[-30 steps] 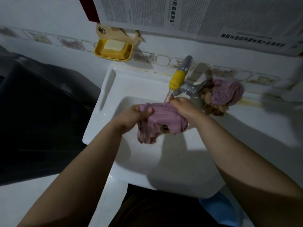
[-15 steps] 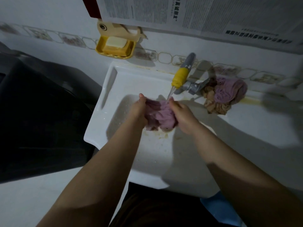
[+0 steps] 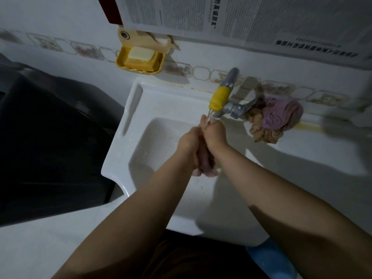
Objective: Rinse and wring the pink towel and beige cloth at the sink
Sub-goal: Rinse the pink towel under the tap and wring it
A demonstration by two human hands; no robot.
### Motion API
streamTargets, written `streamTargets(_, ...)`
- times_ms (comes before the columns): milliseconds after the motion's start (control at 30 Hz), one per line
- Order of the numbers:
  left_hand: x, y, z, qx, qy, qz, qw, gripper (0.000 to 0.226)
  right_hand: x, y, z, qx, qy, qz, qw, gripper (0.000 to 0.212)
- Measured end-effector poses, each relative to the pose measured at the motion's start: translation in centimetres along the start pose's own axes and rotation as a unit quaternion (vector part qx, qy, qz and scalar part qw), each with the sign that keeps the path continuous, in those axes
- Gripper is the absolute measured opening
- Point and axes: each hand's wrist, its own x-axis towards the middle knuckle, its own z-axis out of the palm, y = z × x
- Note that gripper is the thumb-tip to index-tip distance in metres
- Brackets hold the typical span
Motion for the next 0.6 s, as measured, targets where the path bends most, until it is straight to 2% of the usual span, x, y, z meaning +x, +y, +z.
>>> streamTargets(100, 0.7, 0.8, -0.2, -0.001, 0.059, 0.029, 0.998, 0.042, -1.3, 0.2, 0.6, -0.005, -0.026, -0.018, 0.999, 0.041)
streamTargets(167, 0.5, 1.1, -0.9, 0.006, 0.035, 0.019, 0.999, 0.047, -2.3, 0.3, 1.0, -0.007, -0.034, -0.029, 0.999, 0.04)
streamTargets(300, -0.3, 0.7, -1.6, 0.152, -0.103, 0.006, 0.983, 0.057, 0.1, 0.4, -0.9, 0.043, -0.065, 0.061, 0.995, 0.036)
streamTargets(367, -0.6, 1.8, -3.2, 0.219, -0.215, 0.018, 0.952, 0.049, 1.3, 0.4, -1.5, 0.046, -0.112, 0.101, 0.988, 0.036)
streamTargets(433, -0.6, 2.8, -4.8, 0.305, -0.263, 0.0, 0.915, 0.047, 1.8, 0.2, -2.0, -0.005, -0.147, 0.095, 0.985, 0.049)
streamTargets(467, -0.5, 3.1, -5.5, 0.356, -0.25, 0.0, 0.9, 0.045, 1.8, 0.1, -2.4, -0.025, -0.158, 0.086, 0.983, 0.057)
streamTargets(533, 0.1, 3.3, -6.2, 0.418, -0.176, 0.06, 0.889, 0.039, 1.7, 0.0, -3.8, -0.03, -0.196, 0.083, 0.977, 0.064)
streamTargets(600, 0.7, 3.5, -6.7, 0.361, -0.121, 0.122, 0.917, 0.034, 1.6, 0.8, -5.4, -0.049, -0.285, 0.073, 0.955, 0.055)
